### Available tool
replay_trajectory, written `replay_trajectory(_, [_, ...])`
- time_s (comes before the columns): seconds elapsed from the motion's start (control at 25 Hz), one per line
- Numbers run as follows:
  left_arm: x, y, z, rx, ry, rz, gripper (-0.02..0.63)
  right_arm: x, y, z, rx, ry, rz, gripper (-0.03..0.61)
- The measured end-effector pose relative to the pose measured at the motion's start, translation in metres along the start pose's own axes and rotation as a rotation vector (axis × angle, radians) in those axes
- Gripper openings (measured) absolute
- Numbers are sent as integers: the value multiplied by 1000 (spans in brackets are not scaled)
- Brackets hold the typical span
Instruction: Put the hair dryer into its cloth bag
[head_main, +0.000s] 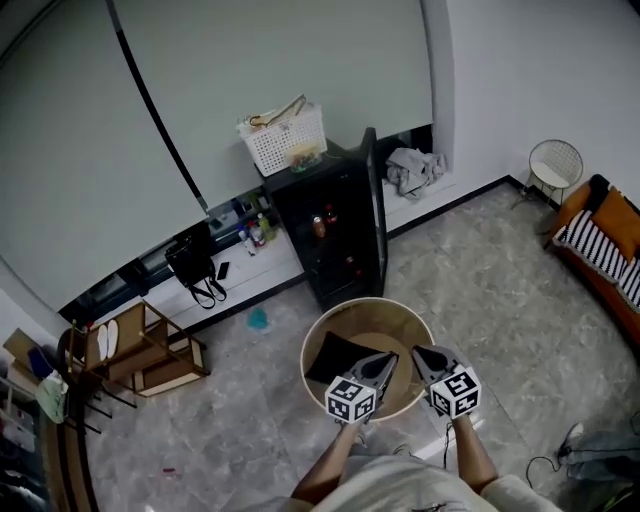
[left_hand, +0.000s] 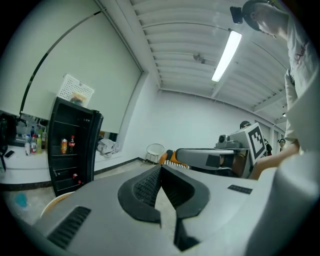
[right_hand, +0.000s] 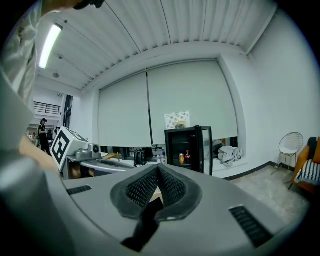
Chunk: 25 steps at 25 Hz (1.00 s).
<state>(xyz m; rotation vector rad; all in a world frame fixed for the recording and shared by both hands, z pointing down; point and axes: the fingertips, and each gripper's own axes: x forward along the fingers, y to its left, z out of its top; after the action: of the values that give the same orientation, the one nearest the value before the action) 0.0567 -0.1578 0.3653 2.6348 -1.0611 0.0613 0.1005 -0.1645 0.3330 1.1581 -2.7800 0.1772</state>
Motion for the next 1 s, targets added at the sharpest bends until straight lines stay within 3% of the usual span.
replay_trajectory(0.28, [-15, 0, 6, 3, -4, 45, 29, -2, 8, 7, -4, 8, 31, 28])
replay_trajectory(0.64, [-30, -8, 11, 35, 38, 24, 30, -8, 33, -9, 57, 22, 33, 28])
replay_trajectory(1.0, [-96, -8, -3, 39, 61, -4, 29, -14, 90, -22, 71, 42, -15, 28])
